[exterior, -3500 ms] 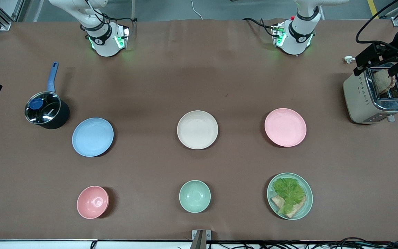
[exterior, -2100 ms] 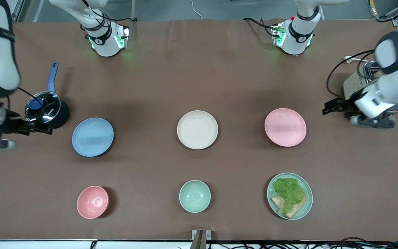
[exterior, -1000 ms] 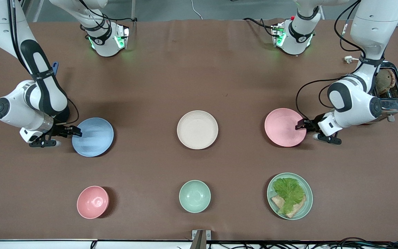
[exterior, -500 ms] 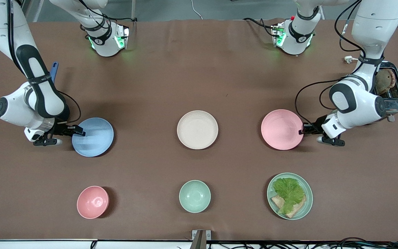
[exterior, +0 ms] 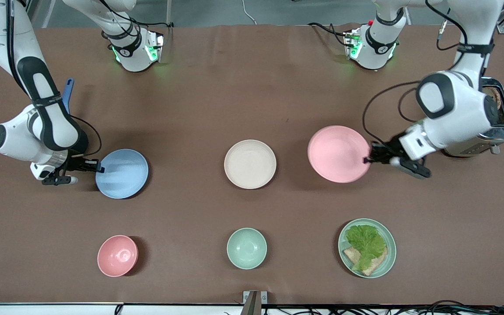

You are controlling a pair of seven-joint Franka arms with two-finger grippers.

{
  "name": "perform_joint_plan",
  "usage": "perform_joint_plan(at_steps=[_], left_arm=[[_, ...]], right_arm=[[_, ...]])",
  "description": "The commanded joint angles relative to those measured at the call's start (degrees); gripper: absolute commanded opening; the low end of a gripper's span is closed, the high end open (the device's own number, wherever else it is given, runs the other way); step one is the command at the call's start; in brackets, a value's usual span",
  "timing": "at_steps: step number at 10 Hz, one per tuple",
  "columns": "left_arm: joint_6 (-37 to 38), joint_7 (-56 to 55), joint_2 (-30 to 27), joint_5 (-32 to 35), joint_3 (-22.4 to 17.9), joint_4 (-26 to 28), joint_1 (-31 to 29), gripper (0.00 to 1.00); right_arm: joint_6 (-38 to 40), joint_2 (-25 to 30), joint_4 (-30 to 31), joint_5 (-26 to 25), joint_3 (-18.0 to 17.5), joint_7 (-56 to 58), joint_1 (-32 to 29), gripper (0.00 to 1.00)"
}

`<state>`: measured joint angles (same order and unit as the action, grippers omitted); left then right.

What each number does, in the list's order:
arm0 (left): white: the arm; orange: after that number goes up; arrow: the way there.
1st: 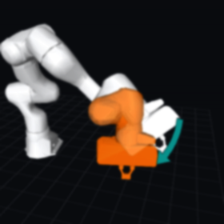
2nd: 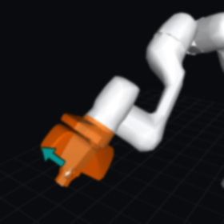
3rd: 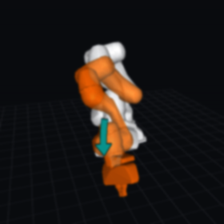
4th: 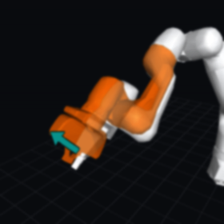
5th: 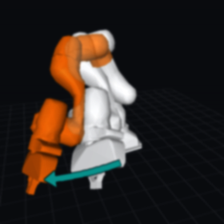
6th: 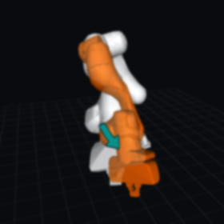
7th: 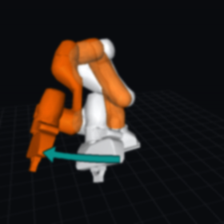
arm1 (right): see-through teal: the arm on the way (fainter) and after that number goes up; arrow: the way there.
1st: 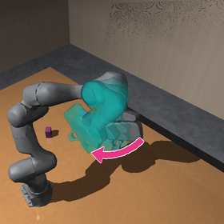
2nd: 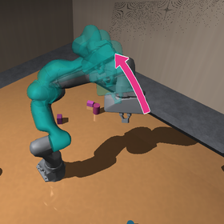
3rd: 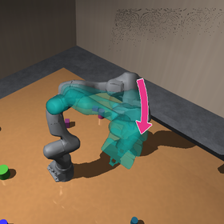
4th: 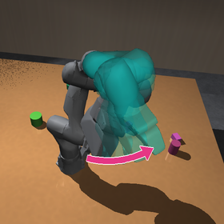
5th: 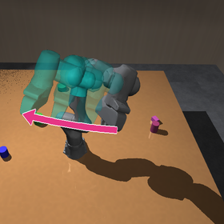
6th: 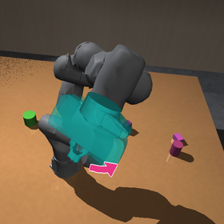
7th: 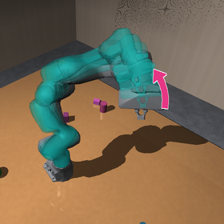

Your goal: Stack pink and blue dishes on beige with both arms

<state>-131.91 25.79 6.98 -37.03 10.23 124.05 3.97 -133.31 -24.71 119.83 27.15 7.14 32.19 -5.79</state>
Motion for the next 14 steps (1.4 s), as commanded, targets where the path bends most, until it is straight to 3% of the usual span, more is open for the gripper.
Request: perform_joint_plan(at_steps=[1,3,4,6,7,9,10,13,14], left_arm=[[-4.65,-9.29,2.15,0.02,7.83,1.46,0.68,0.02],[-7.12,-18.01,4.17,0.37,13.82,-0.37,0.95,0.02],[-7.05,-21.79,4.53,2.20,14.89,-1.60,1.04,0.02],[-9.40,-27.25,16.24,7.47,16.40,-8.87,5.23,0.03],[-12.99,-33.54,20.66,13.50,16.40,-10.82,7.26,0.04],[-16.88,-46.11,25.78,28.26,16.66,-12.68,7.63,0.03],[-17.24,-49.13,27.36,31.98,16.66,-13.12,8.07,0.03],[-17.86,-54.51,31.59,35.96,16.57,-17.69,9.91,0.04],[-17.86,-56.70,32.21,37.71,16.57,-18.48,10.00,0.16]], right_arm=[[17.90,0.98,-11.22,-0.34,4.35,-3.25,0.60,0.01],[31.73,0.81,-23.00,-7.43,5.07,-12.11,0.95,0.01],[36.23,0.72,-27.50,-8.16,5.07,-15.90,2.26,0.01],[40.91,0.81,-31.83,-8.17,4.72,-21.53,4.55,0.01],[41.37,1.24,-32.02,-8.17,3.59,-25.82,5.69,0.01],[41.11,2.39,-32.38,-8.35,-1.67,-34.87,5.79,0.01],[40.67,2.65,-32.38,-9.30,-3.96,-38.31,5.88,0.01],[37.69,3.62,-31.59,-12.29,-12.12,-46.76,5.96,0.01],[36.38,3.79,-30.54,-12.39,-14.68,-48.96,6.14,0.01]])
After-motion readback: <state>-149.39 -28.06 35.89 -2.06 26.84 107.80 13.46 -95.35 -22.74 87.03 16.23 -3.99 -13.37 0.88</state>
